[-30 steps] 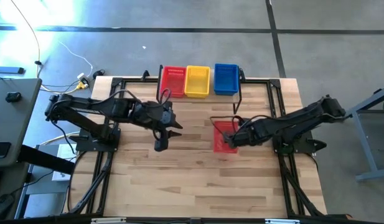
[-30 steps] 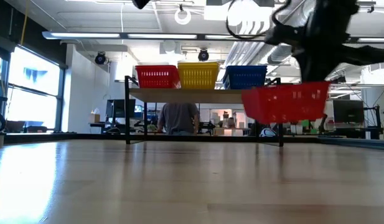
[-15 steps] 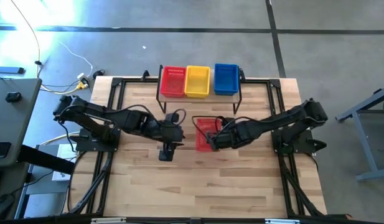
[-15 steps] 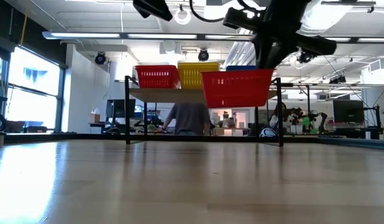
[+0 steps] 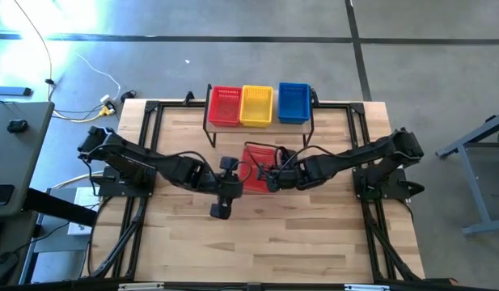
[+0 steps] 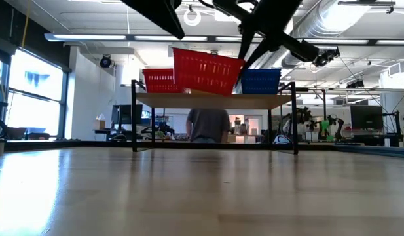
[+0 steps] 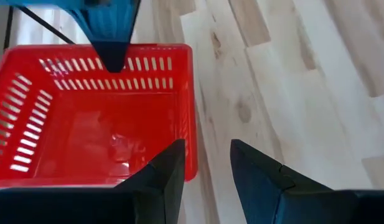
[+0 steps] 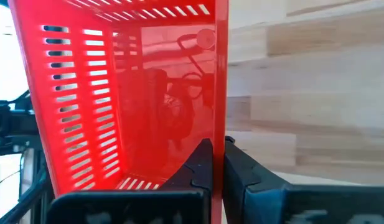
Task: Stack baskets on shelf by color
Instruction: Stack the red bin on the stacked red bins on the shelf
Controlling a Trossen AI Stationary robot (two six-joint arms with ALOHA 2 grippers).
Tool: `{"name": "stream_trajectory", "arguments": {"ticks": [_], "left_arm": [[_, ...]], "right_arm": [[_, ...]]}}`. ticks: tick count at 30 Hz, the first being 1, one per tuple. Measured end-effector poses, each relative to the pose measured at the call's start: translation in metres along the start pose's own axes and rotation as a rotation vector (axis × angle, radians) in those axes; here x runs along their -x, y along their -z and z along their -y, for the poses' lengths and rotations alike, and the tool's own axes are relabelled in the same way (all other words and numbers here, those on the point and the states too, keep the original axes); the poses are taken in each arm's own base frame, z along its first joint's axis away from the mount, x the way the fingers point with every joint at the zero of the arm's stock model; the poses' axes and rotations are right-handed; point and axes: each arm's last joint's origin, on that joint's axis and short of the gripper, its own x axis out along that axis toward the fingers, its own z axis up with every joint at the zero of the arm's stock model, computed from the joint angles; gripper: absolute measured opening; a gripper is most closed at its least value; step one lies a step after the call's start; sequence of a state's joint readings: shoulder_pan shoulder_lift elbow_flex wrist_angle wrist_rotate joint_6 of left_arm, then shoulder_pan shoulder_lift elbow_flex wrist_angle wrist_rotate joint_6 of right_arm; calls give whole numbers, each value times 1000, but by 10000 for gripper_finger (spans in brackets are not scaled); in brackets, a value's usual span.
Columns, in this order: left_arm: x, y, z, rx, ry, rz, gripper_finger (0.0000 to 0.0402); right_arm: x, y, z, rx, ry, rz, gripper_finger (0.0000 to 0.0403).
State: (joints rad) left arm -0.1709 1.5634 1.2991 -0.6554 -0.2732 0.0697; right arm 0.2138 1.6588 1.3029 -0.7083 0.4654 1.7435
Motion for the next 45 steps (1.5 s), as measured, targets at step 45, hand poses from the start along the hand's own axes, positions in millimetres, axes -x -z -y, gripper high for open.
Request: {"name": "stream_trajectory", "arguments": {"ticks": [45], "left_arm": [[-32,19,7,-189,-90,-246,2]], "right_arm": [[4,-8,-14,165,-131,45,117]]}}
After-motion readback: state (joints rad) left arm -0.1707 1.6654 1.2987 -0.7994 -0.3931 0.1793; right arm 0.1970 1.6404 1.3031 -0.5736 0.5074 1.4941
